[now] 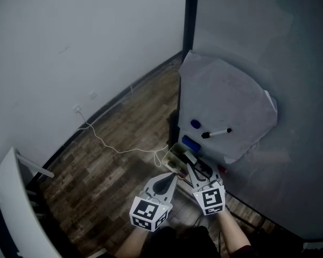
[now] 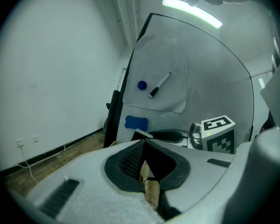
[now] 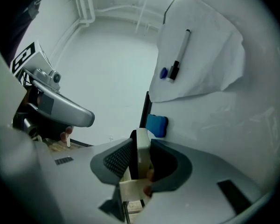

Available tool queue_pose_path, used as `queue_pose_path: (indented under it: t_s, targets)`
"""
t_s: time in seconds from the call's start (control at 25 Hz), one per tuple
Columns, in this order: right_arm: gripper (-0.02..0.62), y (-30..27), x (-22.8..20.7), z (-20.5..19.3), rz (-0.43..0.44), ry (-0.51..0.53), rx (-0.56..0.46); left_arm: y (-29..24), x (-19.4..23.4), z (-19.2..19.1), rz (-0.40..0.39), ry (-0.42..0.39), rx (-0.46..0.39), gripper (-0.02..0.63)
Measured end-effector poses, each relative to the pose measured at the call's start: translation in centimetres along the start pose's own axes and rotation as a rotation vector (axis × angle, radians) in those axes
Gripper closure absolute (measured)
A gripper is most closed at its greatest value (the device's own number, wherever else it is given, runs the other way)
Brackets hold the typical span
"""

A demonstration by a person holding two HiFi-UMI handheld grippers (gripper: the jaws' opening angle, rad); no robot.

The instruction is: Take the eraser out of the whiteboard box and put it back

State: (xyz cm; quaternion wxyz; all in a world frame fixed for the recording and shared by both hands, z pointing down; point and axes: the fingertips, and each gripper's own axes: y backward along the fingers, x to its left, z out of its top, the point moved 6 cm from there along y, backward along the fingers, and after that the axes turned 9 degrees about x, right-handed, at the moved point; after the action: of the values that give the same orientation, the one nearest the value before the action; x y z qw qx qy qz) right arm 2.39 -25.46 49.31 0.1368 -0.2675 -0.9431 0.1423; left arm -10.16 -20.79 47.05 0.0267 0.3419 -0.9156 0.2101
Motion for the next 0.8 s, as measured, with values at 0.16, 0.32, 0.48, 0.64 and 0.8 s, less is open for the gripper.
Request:
queue_pose_path:
  t_s: [0.16,0.32,0.48,0.64,0.8]
  targets:
    - [0.457,-0.28,0.25,0.16,0.037,-0.030,0.000,-0.02,0.14,-0.26,-0.002,0.004,0.006,0.600]
    - [0.408,-0.30,0.51,0.20,0.042,-0.033,-0.003,0.04,0.08,-0.36,-0.003,0.003,0.008,0.600]
    - [0.402,-0.06,0.38,0.52,0.020,-0.036,-0.029,0.23,0.22,-0.46,-0.001,0.005,0.009,0.601]
    - [0.403,-0.07,0.37,0.72,0.024,-0.033,-0.031,0.35,0.25,-0.55,0.001,0.008,0.010,0.601]
    - [0.403,-0.13,0.35,0.63,0.026,-0.037,-0.028,0.39,0.34,-0.61,0.003,0.010,0.011,0.601]
